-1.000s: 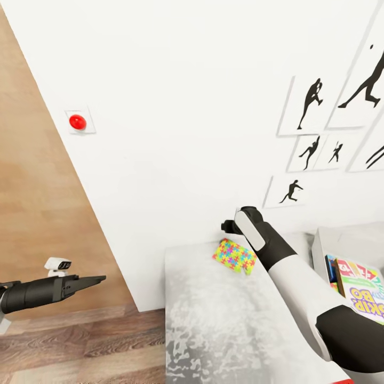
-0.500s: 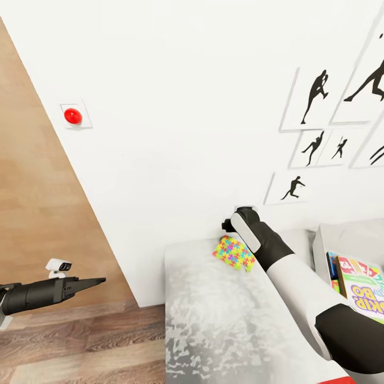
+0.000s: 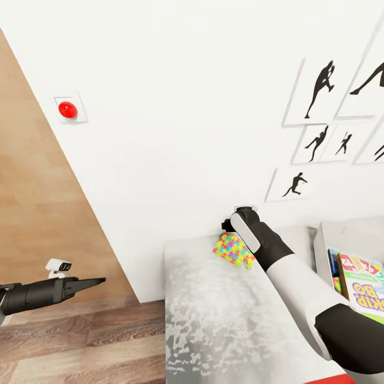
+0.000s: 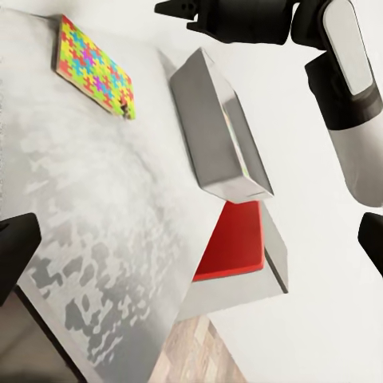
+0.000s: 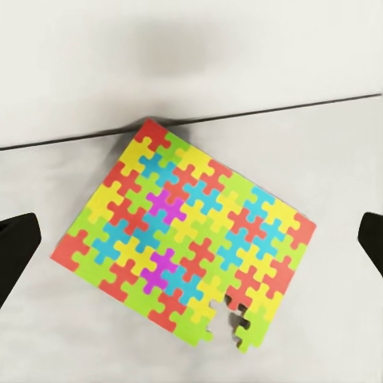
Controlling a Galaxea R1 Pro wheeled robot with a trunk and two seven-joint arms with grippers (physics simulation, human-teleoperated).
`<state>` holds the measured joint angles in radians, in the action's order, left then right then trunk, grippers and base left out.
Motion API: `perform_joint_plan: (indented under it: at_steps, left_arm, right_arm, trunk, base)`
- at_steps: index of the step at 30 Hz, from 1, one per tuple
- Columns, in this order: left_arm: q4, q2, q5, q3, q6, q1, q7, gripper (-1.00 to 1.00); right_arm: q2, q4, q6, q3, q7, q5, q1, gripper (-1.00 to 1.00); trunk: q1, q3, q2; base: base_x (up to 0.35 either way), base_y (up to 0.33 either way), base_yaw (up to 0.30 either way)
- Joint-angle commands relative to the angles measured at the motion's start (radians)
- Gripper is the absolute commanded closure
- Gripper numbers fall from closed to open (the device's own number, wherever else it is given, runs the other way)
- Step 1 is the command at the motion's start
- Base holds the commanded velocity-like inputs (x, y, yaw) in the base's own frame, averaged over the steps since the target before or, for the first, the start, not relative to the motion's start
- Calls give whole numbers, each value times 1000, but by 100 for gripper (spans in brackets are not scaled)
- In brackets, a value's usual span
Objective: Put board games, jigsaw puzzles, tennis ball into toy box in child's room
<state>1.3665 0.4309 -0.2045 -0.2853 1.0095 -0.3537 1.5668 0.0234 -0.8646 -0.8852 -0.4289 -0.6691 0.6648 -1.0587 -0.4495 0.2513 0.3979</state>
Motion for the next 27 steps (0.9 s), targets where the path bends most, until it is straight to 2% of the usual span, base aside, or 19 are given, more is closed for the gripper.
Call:
perform_joint_plan:
  at_steps: [1, 27]
  left_arm:
    - [0, 1, 1, 0, 11, -1, 4, -100]
    - [-3, 0, 1, 0, 11, -1, 4, -100]
  right_arm:
    - [0, -1, -1, -3, -10, 10, -1, -100]
    - [0, -1, 0, -2, -10, 10, -18, -100]
  trunk:
    - [-1, 4, 2]
    - [-1, 47, 2]
  base:
    - [0, 0, 0]
    - [0, 0, 0]
